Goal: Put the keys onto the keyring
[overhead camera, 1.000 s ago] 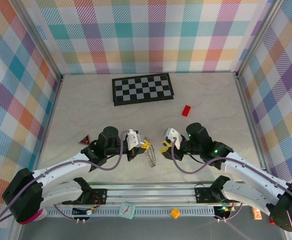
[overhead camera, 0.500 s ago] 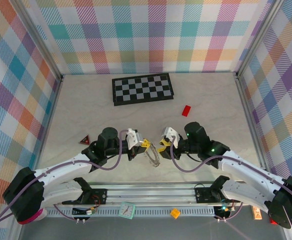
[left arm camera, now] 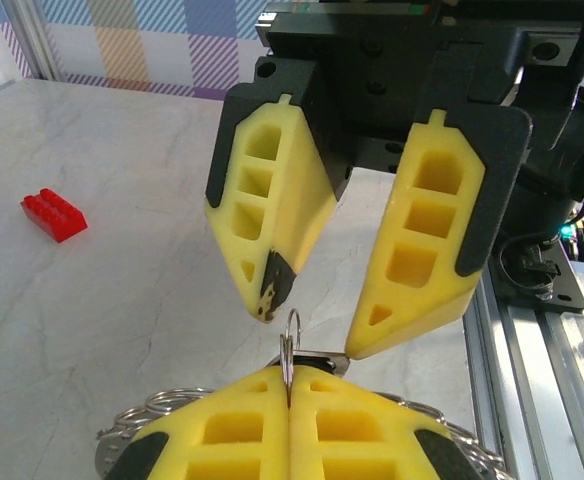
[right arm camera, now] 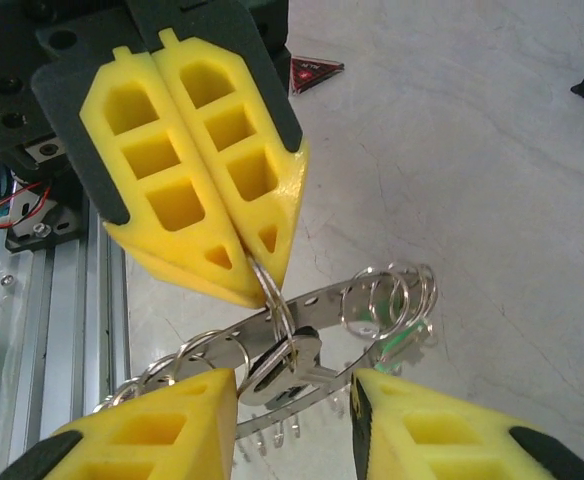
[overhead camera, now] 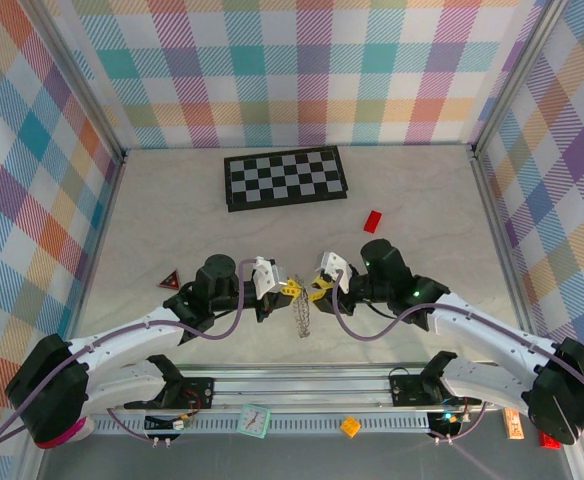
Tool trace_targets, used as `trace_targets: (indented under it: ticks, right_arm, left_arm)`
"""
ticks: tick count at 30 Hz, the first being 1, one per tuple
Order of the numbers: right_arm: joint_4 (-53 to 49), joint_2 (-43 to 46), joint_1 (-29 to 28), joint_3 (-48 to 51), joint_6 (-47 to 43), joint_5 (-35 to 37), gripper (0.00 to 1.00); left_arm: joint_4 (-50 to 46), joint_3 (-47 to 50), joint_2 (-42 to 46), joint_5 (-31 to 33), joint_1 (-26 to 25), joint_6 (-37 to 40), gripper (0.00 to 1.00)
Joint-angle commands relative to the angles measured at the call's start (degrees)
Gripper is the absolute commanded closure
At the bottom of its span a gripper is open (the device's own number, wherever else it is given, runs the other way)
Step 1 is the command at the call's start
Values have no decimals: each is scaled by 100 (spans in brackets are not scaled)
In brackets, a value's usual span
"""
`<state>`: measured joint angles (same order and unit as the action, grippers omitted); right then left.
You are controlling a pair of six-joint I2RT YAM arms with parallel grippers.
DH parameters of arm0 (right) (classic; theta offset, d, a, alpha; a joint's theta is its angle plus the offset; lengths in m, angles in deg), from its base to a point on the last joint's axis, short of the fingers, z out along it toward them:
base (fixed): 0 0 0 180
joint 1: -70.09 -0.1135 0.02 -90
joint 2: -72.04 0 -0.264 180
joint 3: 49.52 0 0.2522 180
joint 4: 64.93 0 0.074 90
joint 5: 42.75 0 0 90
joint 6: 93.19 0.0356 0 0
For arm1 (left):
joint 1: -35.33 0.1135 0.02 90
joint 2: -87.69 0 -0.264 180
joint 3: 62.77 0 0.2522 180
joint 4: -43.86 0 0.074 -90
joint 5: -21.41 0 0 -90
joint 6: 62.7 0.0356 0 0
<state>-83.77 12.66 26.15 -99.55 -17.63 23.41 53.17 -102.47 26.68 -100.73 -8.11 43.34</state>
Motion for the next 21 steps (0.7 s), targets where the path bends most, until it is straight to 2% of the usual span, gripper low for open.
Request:
trace_targets:
  ticks: [1, 5, 12, 17, 21]
  right_arm:
    - [187, -108, -33, -197, -169, -77, 66]
    - [159, -211, -31, -259, -182, -156, 66]
    - [162, -175, -35, -217, -79, -265, 60]
    - [298, -64, -35, -114, 71, -246, 50]
    - [450, -247, -39, -138, 248, -109, 51]
  left_arm:
    - [356, -96, 49, -231, -24, -97, 100]
    - [356, -105, 51, -179, -21, -130, 100]
    - [295, -136, 50, 18, -17, -138, 100]
    - [276, -151, 26, 81, -24, -134, 100]
    - [276, -184, 10, 41, -24, -130, 100]
